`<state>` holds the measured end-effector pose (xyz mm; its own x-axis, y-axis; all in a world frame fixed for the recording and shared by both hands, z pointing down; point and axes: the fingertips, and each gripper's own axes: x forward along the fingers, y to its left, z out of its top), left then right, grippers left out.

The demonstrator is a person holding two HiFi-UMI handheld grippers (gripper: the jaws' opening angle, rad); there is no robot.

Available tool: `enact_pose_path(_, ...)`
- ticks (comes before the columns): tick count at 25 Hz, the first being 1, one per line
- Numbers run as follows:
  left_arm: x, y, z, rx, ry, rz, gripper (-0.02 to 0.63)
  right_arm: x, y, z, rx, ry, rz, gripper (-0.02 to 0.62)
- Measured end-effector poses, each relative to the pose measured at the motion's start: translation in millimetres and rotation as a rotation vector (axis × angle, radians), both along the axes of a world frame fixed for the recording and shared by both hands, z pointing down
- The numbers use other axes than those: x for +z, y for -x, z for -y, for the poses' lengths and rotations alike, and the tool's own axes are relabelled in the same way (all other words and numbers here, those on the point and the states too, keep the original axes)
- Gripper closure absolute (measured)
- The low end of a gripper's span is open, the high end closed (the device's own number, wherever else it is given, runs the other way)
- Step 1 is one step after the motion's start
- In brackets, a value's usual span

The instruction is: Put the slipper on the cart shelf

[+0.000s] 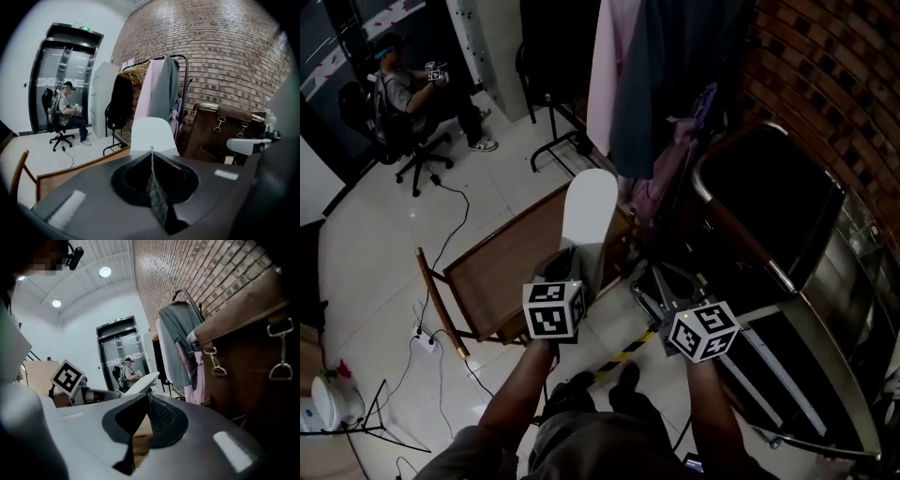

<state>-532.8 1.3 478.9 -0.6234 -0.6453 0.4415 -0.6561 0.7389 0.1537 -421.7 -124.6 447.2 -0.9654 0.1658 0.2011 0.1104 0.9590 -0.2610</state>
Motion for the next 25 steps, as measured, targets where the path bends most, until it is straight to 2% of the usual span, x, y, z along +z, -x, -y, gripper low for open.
enact_pose_path(13, -10, -56, 34, 0.377, -0.018, -0.012, 0.592, -23, -77, -7, 0.360, -0.050, 0.010, 0.595)
enact_pose_path(25, -18, -156, 62, 0.738, -0.044, -0.015, 0.592, -35, -192, -19, 0.710, -0.092, 0.009, 0.595)
